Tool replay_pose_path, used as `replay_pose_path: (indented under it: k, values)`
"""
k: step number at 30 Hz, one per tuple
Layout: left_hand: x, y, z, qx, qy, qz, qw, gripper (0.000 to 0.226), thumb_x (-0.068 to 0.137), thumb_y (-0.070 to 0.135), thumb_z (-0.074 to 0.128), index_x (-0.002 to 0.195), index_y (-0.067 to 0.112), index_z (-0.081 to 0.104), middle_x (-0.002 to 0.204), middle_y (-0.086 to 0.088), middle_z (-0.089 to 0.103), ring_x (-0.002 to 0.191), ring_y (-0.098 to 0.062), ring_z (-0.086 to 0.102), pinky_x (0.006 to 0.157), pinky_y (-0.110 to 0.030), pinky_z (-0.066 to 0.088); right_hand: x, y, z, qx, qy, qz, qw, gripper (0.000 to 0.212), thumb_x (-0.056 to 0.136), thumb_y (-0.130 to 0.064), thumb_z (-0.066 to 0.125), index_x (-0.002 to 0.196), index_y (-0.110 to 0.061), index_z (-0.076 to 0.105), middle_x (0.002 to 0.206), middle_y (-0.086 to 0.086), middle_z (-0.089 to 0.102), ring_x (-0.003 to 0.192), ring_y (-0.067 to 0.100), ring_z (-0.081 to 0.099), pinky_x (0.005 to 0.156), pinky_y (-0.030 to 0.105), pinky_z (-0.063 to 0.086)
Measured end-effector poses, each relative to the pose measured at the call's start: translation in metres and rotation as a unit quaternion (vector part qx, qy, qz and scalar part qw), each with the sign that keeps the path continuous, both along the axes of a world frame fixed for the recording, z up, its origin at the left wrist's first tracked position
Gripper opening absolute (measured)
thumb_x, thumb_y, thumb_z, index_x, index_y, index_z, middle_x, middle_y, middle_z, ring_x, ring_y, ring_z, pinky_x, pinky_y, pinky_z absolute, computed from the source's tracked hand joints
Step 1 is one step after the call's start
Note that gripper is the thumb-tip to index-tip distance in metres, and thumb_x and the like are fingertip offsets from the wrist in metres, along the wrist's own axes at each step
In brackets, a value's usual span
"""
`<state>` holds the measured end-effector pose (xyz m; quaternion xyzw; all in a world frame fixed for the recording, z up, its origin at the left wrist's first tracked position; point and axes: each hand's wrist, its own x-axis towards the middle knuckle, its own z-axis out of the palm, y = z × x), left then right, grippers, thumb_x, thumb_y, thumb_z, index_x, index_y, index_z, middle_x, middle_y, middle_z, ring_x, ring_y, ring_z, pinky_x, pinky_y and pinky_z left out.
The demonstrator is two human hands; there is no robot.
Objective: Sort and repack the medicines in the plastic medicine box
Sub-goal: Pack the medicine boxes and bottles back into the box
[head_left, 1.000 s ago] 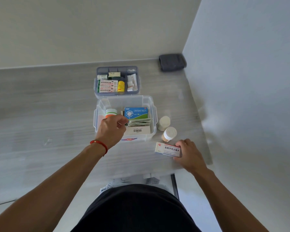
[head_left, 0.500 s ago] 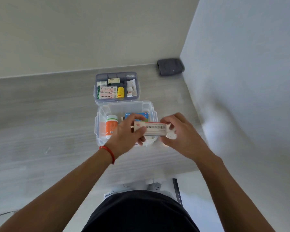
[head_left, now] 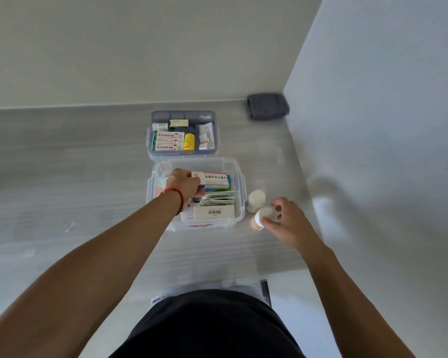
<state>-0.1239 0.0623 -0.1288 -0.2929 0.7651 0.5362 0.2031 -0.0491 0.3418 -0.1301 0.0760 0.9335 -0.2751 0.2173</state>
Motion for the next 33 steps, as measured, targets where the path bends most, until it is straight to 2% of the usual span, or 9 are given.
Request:
replay_pose_path:
  k: [5, 11, 14, 18, 21, 26, 29, 31, 33]
  values:
    - [-0.001, 0.006, 0.0, -0.191, 0.077, -0.029, 0.978, 0.026, 0.084, 0.028, 0.077, 0.103, 0.013, 0.07, 0.1, -0.005, 0.072, 0.082, -0.023, 0.073, 0.057, -0.022, 0.054, 0.004, -0.006, -0.003, 0.001, 0.029, 0.001, 1.0, 0.066, 0.076, -0.056, 0.077, 0.127, -0.02, 0.056, 0.115, -0.002, 0.061, 0.1, 0.016, 0.064, 0.088, 0.042, 0.056]
    - [-0.001, 0.004, 0.006, -0.183, 0.05, -0.047, 0.981, 0.032, 0.097, 0.026, 0.053, 0.08, 0.003, 0.066, 0.077, -0.008, 0.066, 0.056, -0.015, 0.056, 0.044, -0.021, 0.037, 0.014, -0.01, -0.001, 0.038, 0.089, 0.037, 0.995, 0.041, 0.087, -0.042, 0.069, 0.119, -0.019, 0.058, 0.11, -0.002, 0.062, 0.095, 0.02, 0.063, 0.082, 0.036, 0.052]
    - [0.0, -0.014, 0.013, -0.144, 0.035, -0.088, 0.985, 0.028, 0.092, 0.021, 0.05, 0.079, 0.003, 0.068, 0.082, -0.012, 0.071, 0.069, -0.022, 0.064, 0.053, -0.026, 0.05, 0.016, -0.014, 0.007, 0.061, 0.103, 0.072, 0.99, 0.038, 0.087, -0.03, 0.07, 0.119, -0.011, 0.061, 0.108, 0.004, 0.065, 0.095, 0.025, 0.064, 0.078, 0.032, 0.046]
    - [0.016, -0.037, 0.042, -0.115, 0.114, -0.128, 0.978, 0.02, 0.094, 0.015, 0.057, 0.103, 0.014, 0.075, 0.104, -0.003, 0.074, 0.097, -0.023, 0.068, 0.085, -0.035, 0.059, 0.015, -0.015, 0.05, 0.083, 0.093, 0.108, 0.986, 0.024, 0.084, -0.027, 0.068, 0.102, -0.012, 0.062, 0.096, 0.001, 0.064, 0.088, 0.024, 0.062, 0.077, 0.036, 0.05]
    - [0.037, -0.042, 0.066, -0.1, 0.162, -0.154, 0.97, 0.021, 0.093, 0.009, 0.06, 0.107, 0.015, 0.075, 0.103, 0.0, 0.075, 0.096, -0.02, 0.068, 0.08, -0.025, 0.058, 0.012, -0.012, 0.104, 0.043, 0.128, 0.083, 0.987, 0.018, 0.083, -0.029, 0.068, 0.098, -0.02, 0.065, 0.092, -0.009, 0.066, 0.084, 0.015, 0.062, 0.075, 0.033, 0.049]
    - [0.061, -0.038, 0.084, 0.007, 0.16, -0.226, 0.961, 0.024, 0.092, 0.023, 0.068, 0.116, 0.023, 0.072, 0.109, 0.007, 0.076, 0.099, -0.009, 0.071, 0.086, -0.023, 0.058, -0.022, -0.047, 0.153, -0.117, 0.192, 0.07, 0.972, 0.014, 0.087, -0.027, 0.067, 0.099, -0.028, 0.074, 0.091, -0.02, 0.073, 0.088, -0.003, 0.065, 0.07, 0.008, 0.046]
    - [0.065, -0.029, 0.082, 0.052, 0.167, -0.251, 0.952, 0.033, 0.088, 0.036, 0.072, 0.12, 0.027, 0.067, 0.103, 0.009, 0.076, 0.099, -0.009, 0.071, 0.089, -0.032, 0.058, -0.048, -0.093, 0.134, -0.135, 0.164, 0.139, 0.967, 0.017, 0.089, -0.031, 0.064, 0.093, -0.021, 0.078, 0.084, -0.008, 0.076, 0.083, 0.007, 0.067, 0.074, 0.024, 0.053]
    - [0.064, -0.029, 0.074, -0.006, 0.181, -0.237, 0.954, 0.022, 0.086, 0.042, 0.072, 0.103, 0.028, 0.069, 0.091, 0.007, 0.075, 0.088, -0.011, 0.072, 0.083, -0.036, 0.059, -0.06, -0.12, 0.112, -0.144, 0.121, 0.154, 0.97, 0.026, 0.089, -0.035, 0.062, 0.093, -0.015, 0.077, 0.084, -0.001, 0.076, 0.082, 0.016, 0.068, 0.079, 0.041, 0.056]
    - [0.064, -0.033, 0.065, -0.077, 0.153, -0.191, 0.966, 0.025, 0.085, 0.051, 0.068, 0.089, 0.027, 0.068, 0.084, 0.006, 0.075, 0.081, -0.014, 0.071, 0.073, -0.03, 0.058, -0.066, -0.137, 0.095, -0.156, 0.096, 0.14, 0.973, 0.035, 0.091, -0.042, 0.064, 0.112, -0.016, 0.077, 0.105, -0.002, 0.078, 0.095, 0.014, 0.07, 0.091, 0.041, 0.057]
